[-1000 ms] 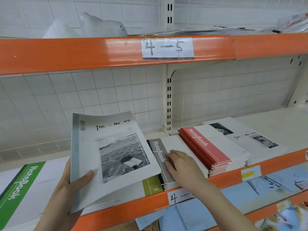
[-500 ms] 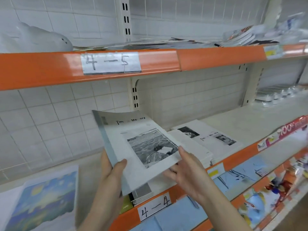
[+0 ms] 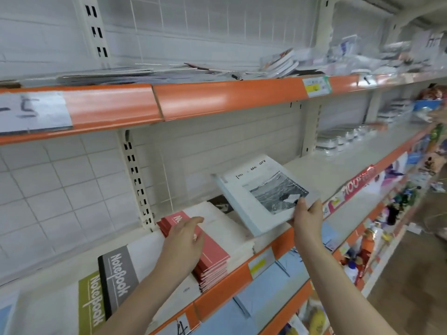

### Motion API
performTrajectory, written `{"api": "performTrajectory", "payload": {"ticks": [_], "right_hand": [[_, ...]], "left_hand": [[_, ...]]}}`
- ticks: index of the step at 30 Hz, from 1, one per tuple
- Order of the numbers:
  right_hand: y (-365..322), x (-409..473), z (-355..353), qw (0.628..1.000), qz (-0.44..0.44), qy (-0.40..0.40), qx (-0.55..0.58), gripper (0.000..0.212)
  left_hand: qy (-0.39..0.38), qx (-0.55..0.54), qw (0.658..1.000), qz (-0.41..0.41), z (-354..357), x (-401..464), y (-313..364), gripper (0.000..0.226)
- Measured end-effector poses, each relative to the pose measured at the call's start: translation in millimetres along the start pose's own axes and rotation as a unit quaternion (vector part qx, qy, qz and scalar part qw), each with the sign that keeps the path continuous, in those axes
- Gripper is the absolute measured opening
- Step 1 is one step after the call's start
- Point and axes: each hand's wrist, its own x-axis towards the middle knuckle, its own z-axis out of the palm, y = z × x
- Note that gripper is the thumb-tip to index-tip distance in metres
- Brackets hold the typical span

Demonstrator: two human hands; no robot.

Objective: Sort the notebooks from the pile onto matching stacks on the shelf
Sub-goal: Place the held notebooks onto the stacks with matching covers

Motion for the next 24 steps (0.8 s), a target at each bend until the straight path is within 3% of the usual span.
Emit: {"api": "performTrajectory", "payload": {"ticks": [4,8,12,15,19,24], "right_hand": [[10,18,3,0.997,-0.044,0.002,-0.068,0.013],[24,25,8,0.991,-0.055,-0.046,-0.111,0.01],[32,34,12,0.967,-0.04,-0.084,-0.236,0.018],[30,40,14,0.918,-0.049,-0.063,-0.389,0.02],[29,43,21,0.822,-0.081,-0.008,-0.564,0.051],[44,46,32,0.741,-0.146,-0.051,-0.654,0.031]], "left_hand": [[0.023,0.066,0.998,0.003,16,-1,-14,0.039],[0.045,0.121,0.991,0.023,22,0,-18,0.032],[0.047,0.129,0.99,0.031,22,0,-23,0.03],[0.05,0.118,0.991,0.035,22,0,-25,0.028],[0.033,0.12,0.992,0.022,18,4,-27,0.027],[-0.013,0.079,0.996,-0.046,3,38,-32,0.031]]}}
